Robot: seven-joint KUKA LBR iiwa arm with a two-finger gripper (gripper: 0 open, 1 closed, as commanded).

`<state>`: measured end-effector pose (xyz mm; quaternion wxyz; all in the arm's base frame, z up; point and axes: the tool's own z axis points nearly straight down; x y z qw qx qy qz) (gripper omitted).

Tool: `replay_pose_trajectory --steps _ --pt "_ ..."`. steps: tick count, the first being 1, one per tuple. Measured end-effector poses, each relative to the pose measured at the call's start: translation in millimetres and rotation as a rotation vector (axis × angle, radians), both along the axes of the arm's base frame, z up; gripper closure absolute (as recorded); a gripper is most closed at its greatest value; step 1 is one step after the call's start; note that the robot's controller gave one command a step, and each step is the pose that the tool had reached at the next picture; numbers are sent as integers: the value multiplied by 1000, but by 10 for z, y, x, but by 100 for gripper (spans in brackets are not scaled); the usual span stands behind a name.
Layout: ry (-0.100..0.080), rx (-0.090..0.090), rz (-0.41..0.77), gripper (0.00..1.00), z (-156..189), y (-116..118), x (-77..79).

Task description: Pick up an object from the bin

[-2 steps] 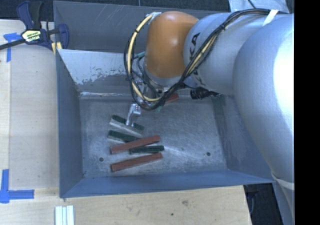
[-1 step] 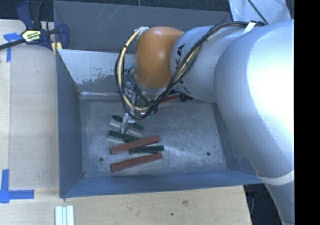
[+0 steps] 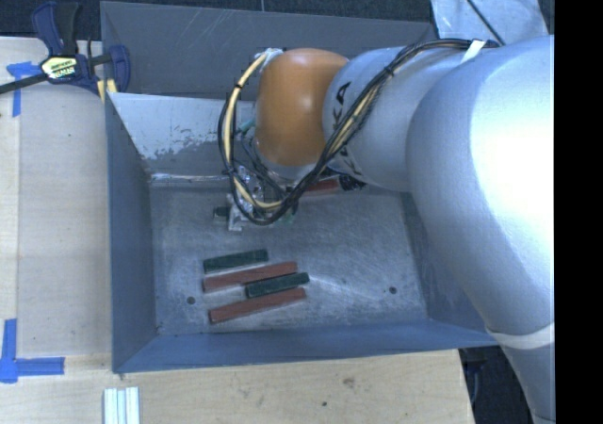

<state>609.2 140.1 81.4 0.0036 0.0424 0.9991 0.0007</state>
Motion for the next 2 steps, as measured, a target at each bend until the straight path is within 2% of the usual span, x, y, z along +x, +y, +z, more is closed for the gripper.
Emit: replay_pose_trajectory --steps 2 --pt "1 0 0 100 4 0 0"
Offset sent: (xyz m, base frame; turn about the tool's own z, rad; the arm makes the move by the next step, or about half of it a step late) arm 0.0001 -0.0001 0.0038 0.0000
